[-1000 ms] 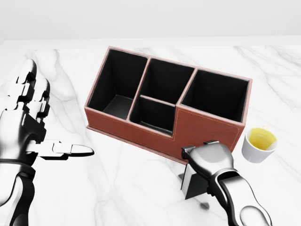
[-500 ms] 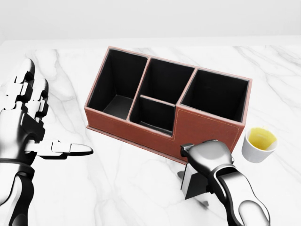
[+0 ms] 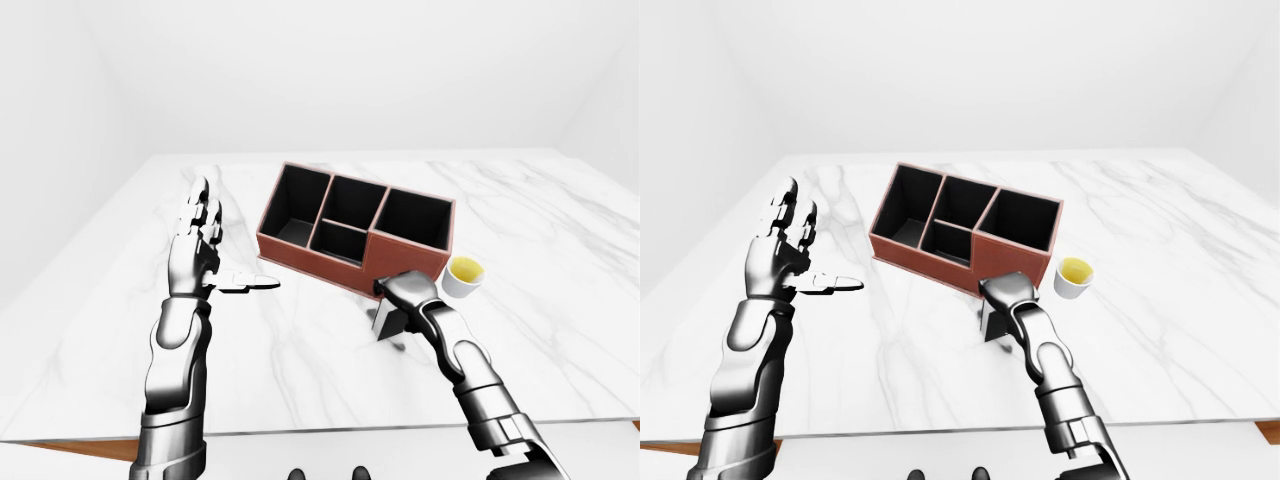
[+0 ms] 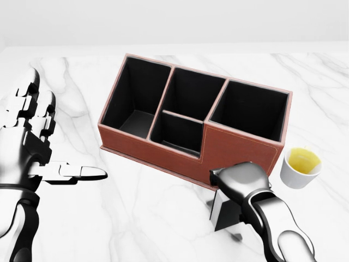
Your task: Pick up the book and place it in the right compartment of the caddy.
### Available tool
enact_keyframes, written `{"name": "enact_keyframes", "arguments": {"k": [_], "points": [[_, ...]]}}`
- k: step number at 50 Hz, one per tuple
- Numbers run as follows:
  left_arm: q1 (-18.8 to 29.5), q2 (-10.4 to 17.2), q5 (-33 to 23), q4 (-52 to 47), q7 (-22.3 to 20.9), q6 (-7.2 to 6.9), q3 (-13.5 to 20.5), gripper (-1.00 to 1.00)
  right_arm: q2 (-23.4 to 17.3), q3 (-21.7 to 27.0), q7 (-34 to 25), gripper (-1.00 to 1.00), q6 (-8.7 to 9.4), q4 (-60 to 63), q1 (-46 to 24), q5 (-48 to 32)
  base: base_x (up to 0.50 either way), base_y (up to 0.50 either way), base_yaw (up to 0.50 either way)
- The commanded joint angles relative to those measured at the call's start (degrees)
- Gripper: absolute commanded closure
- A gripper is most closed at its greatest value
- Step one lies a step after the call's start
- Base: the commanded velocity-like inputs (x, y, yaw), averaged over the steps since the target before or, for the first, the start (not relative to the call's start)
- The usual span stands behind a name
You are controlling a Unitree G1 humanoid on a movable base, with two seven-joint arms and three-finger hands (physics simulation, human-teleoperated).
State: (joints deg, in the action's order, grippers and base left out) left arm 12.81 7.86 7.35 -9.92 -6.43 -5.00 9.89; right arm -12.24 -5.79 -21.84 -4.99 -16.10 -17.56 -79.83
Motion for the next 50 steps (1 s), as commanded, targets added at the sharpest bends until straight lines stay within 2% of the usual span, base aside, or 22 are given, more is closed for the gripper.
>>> {"name": "enact_keyframes", "arguments": {"k": [1, 2, 4, 5, 6, 9, 18, 20, 22, 23, 37, 44, 45, 46, 50], "points": [[0.12, -0.06, 0.20, -0.09, -0.06, 0.00, -0.19, -1.00, -0.26, -0.26, 7.87, -0.18, -0.01, -14.73, -0.31, -6.00, 0.00, 0.00, 0.01], [0.11, -0.06, 0.25, -0.18, -0.06, 0.00, -0.18, -1.00, -0.27, -0.36, 7.88, 0.05, -0.01, -15.47, -0.18, -6.41, 0.00, 0.00, 0.01], [0.06, -0.07, 0.27, -0.27, -0.12, 0.00, -0.21, -1.00, -0.17, -0.47, 8.36, 0.23, -0.01, -16.55, -0.29, -6.44, 0.00, 0.00, 0.00], [0.01, -0.08, 0.26, -0.34, -0.12, 0.00, -0.22, -1.00, -0.15, -0.59, 8.81, 0.44, -0.01, -17.51, -0.36, -6.62, 0.00, 0.00, 0.00], [0.00, -0.09, 0.25, -0.36, -0.13, 0.00, -0.22, -1.00, -0.17, -0.69, 8.99, 0.51, -0.01, -17.95, -0.40, -6.69, 0.00, 0.00, 0.00], [-0.03, -0.11, 0.28, -0.41, -0.19, 0.00, -0.24, -1.00, -0.14, -0.87, 9.71, 0.62, -0.01, -19.21, -0.58, -6.72, 0.01, 0.00, 0.01], [-0.12, -0.17, 0.46, -0.73, -0.31, 0.00, -0.26, -1.00, -0.16, -1.56, 13.09, 0.57, -0.01, -23.03, -1.74, -6.59, 0.01, 0.00, 0.01], [-0.13, -0.18, 0.49, -0.75, -0.31, 0.00, -0.26, -1.00, -0.09, -1.46, 12.55, 0.65, -0.01, -22.07, -1.45, -6.11, 0.01, 0.00, 0.01], [-0.12, -0.18, 0.53, -0.77, -0.31, 0.00, -0.25, -1.00, -0.11, -1.47, 12.17, 0.84, -0.01, -21.06, -1.08, -5.93, 0.01, 0.00, 0.01], [-0.14, -0.18, 0.53, -0.80, -0.36, 0.00, -0.28, -1.00, -0.05, -1.32, 11.13, 1.00, -0.01, -19.08, -0.22, -5.02, 0.01, 0.00, 0.01], [-0.25, -0.28, 0.55, -0.94, -0.34, 0.00, -0.36, -1.00, 2.27, 0.05, -1.35, 1.00, -0.01, 6.99, 9.60, 1.26, 0.00, 0.00, 0.00], [-0.36, -0.33, 0.62, -1.21, -0.43, 0.00, -0.38, -1.00, 3.67, 0.30, -5.86, 1.00, -0.01, 15.31, 10.61, 4.02, 0.00, 0.00, 0.00], [-3.53, -1.21, 0.56, 0.92, -1.87, 0.14, -0.50, -1.00, 3.81, 0.33, -6.42, 1.00, -0.01, 15.89, 10.65, 4.24, 0.00, 0.00, 0.00], [-6.40, -1.77, 0.43, 1.52, -2.82, 3.49, -0.50, -1.00, 4.33, 0.14, -7.98, 1.00, -0.01, 18.69, 11.03, 5.53, 0.00, 0.00, 0.00], [-6.57, -1.85, 0.49, 1.18, -3.01, 3.13, -0.38, -1.00, 5.49, -0.33, -11.01, 1.00, -0.01, 24.13, 11.38, 7.48, 0.00, 0.00, 0.00]]}}
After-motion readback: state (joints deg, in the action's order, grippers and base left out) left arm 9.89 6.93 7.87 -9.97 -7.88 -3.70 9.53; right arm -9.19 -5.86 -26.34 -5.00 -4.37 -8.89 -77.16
